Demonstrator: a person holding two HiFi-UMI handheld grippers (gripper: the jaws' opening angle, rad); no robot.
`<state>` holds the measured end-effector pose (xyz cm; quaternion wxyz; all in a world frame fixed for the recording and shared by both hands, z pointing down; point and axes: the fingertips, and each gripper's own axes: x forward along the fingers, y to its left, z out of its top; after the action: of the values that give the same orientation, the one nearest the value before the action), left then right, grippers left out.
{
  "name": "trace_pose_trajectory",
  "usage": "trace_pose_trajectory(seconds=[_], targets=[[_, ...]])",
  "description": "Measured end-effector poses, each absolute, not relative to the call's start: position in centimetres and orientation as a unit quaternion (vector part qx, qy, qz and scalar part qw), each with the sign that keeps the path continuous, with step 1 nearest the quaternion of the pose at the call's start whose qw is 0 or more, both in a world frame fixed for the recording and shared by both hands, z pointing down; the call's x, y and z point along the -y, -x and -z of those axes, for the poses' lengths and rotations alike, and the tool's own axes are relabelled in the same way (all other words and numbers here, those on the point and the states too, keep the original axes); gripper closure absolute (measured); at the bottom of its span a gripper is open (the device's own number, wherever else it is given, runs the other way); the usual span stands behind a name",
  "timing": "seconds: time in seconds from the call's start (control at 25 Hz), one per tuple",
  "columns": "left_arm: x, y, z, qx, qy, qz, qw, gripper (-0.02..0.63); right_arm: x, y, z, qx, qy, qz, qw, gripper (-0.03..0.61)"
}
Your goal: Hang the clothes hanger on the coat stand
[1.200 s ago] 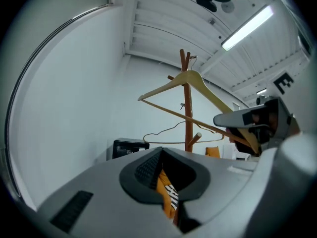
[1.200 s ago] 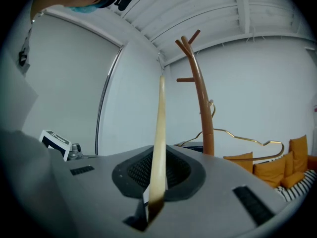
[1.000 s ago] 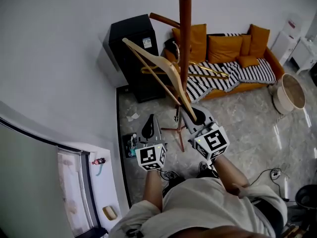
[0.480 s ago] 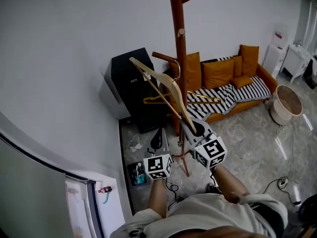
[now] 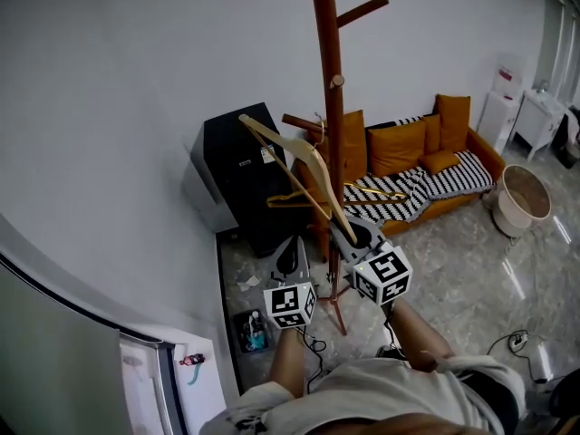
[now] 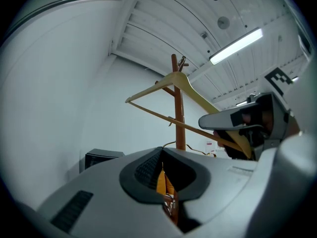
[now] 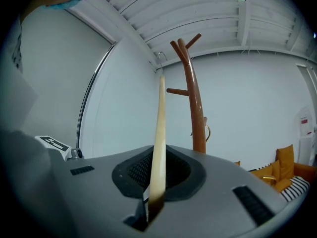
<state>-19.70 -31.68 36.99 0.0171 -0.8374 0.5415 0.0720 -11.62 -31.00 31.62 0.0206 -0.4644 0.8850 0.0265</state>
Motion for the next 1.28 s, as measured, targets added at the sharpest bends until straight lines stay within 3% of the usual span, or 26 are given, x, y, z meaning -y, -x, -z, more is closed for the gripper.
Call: trace_pose_trajectory(seconds=[1.28], targets=[[34.1, 17.8, -40.1, -0.549, 0.834, -0.049, -0.005, 0.604, 35.0, 10.2, -37.1, -0.889, 0.452, 0.072, -0.016, 0.56]])
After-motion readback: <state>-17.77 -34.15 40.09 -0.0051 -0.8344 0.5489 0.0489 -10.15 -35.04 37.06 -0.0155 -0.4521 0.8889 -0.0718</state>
